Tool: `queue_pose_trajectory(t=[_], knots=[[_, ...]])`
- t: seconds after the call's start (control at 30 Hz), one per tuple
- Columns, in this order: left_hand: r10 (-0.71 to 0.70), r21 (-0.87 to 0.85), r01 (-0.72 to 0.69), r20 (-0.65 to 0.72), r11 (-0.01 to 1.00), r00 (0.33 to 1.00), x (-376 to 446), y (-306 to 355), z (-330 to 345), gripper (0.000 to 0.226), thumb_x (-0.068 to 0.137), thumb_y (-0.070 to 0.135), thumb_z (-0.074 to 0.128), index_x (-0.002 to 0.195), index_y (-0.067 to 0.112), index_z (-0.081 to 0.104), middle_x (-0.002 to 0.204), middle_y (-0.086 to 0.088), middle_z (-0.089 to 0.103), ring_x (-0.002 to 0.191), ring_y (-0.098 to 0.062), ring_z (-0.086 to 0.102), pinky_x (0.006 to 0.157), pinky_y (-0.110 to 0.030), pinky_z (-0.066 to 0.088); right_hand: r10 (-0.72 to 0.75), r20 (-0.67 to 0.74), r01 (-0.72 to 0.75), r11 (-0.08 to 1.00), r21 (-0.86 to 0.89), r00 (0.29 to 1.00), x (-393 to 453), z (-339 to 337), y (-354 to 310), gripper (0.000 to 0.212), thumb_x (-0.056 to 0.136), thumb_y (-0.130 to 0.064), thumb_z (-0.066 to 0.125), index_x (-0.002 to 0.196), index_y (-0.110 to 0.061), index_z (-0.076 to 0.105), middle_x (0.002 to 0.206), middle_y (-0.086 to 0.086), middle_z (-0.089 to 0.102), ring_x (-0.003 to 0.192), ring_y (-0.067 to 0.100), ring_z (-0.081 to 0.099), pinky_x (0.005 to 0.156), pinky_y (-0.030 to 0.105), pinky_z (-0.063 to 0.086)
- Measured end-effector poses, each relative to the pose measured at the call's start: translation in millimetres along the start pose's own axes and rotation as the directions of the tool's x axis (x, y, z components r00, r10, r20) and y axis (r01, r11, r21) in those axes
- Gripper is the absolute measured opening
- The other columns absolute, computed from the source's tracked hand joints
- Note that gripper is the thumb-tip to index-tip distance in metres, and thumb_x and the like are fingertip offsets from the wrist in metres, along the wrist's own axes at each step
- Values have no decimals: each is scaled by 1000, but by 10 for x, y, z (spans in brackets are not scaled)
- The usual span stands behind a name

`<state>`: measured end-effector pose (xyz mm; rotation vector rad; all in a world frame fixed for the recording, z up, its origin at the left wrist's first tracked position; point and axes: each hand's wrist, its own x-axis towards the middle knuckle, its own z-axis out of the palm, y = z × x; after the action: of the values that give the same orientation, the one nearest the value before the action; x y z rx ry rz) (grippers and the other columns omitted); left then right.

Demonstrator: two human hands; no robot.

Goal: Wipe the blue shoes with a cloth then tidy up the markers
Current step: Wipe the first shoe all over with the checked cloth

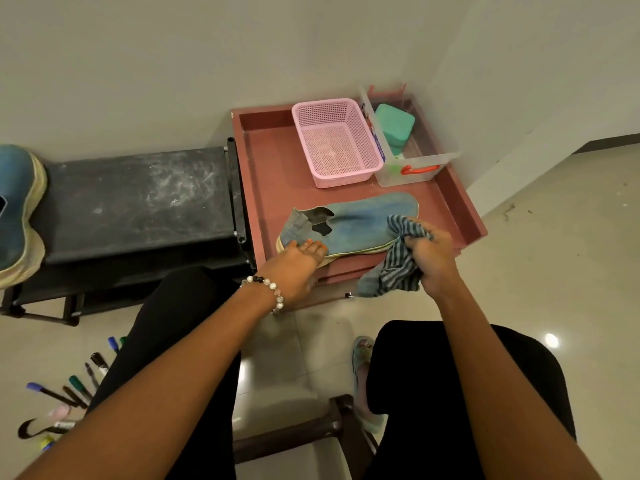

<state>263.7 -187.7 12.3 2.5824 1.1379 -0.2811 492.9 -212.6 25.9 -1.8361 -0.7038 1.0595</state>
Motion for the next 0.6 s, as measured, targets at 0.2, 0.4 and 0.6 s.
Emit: queue_pose_trajectory(t=[0.2,0.4,0.6], knots=[[-86,106,109,-204,988,975,-141,-290,-22,71,90,5,45,151,4,8,159,-12,-2,147,-29,-4,116,-42,-4,-254,228,341,716,-609,940,-301,753,215,57,78,8,47,132,-9,53,117,21,62,108,34,55,95,32,42],[-135,203,144,-54,969,989,-213,-195,130,72,94,1,35,149,3,-12,149,-10,-35,143,-26,-23,118,-46,-1,-293,461,546,466,-696,838,-346,981,243,62,79,3,49,138,-15,47,123,15,60,110,35,49,96,33,39],[-145,206,145,-18,968,989,-184,-201,149,65,97,3,26,150,4,-11,146,-9,-40,142,-25,-25,118,-44,2,-259,419,470,186,-863,870,-143,675,160,43,98,-12,41,138,-25,46,126,6,58,107,28,50,95,32,40]])
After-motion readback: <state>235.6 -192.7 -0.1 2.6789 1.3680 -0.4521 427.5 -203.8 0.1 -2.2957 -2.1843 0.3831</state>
